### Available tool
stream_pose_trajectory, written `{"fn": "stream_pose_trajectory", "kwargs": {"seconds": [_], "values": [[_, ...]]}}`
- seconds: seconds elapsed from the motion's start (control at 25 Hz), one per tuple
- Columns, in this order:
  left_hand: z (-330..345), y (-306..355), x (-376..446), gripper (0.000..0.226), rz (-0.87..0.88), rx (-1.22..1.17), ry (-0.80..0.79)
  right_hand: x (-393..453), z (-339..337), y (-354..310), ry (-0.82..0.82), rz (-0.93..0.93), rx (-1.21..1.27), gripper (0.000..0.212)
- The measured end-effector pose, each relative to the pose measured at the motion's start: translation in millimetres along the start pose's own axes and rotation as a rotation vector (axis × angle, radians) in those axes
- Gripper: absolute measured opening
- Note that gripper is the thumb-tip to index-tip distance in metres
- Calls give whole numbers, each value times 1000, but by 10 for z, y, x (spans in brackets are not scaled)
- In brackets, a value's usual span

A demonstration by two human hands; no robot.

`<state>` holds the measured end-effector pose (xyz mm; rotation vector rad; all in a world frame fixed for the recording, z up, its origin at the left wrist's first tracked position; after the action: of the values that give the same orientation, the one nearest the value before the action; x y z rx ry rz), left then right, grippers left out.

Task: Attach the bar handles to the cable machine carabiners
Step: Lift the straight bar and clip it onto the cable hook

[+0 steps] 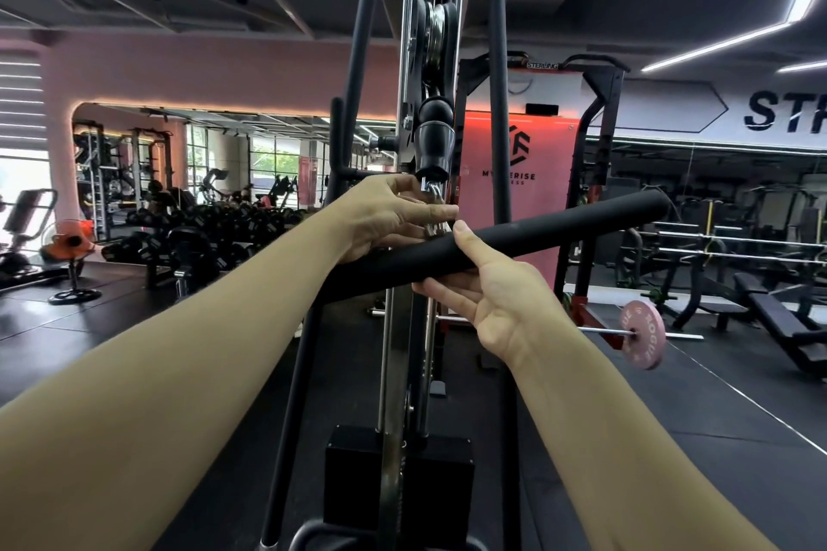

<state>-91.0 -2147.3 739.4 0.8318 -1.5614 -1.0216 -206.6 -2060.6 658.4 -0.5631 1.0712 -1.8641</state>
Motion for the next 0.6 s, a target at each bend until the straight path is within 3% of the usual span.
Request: {"fn": "stream_pose_trajectory", "kwargs": {"seconds": [0.16, 0.4, 0.6], "values": [[19, -151, 5, 55, -14, -55, 25, -2, -177, 177, 23, 40, 11, 39], [90, -193, 0, 40, -27, -31, 18, 56, -252, 184, 23, 8, 39, 36], [141, -380, -140, 52, -85, 9, 22, 33, -318, 614, -29, 102, 113, 34]]}}
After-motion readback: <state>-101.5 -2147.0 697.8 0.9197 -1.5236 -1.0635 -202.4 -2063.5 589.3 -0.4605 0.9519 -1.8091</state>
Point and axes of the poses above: each hand's wrist, its own x-axis towards the middle knuckle, its own z-axis out of the palm, y = z × x, the point moved 10 cm from there along x, towards the middle knuckle, and after that the axes turned 15 degrees about y, right-handed, at the moved point
